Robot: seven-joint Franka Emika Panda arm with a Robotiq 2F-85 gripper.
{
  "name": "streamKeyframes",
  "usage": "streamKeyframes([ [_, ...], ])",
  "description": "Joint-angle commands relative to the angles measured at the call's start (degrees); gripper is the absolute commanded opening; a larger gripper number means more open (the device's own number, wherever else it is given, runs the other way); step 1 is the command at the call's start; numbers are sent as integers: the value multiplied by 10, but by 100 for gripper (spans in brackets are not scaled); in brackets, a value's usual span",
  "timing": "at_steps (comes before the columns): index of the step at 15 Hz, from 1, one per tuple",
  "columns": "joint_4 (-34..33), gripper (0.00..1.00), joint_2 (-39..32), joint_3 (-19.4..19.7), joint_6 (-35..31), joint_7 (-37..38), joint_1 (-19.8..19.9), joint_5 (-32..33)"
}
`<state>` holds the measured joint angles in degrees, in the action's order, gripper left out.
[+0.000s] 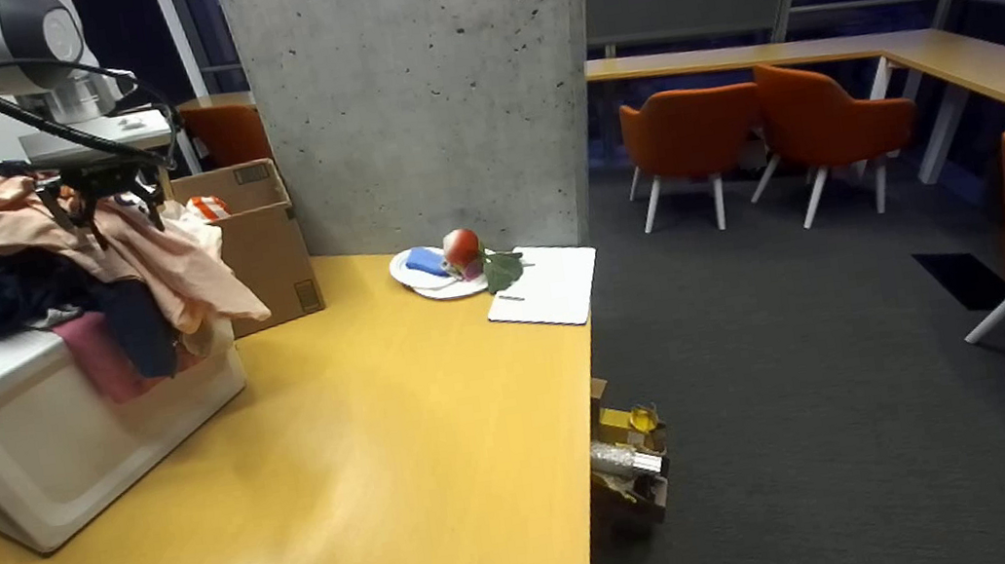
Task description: Put the clothes on top of the basket on the table
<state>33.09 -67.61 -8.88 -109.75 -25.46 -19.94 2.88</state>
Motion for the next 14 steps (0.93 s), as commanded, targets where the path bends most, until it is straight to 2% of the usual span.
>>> streamKeyframes([
  [1,-76,42,-38,3,33,-18,-8,6],
  [5,-106,12,-53,5,47,-20,-10,2],
  [7,-117,0,-57,7,55,-21,-9,2],
  [9,-72,0,-26,10,34,-20,-5,3],
  [14,-67,1,-2,31,28,-6,11,9],
])
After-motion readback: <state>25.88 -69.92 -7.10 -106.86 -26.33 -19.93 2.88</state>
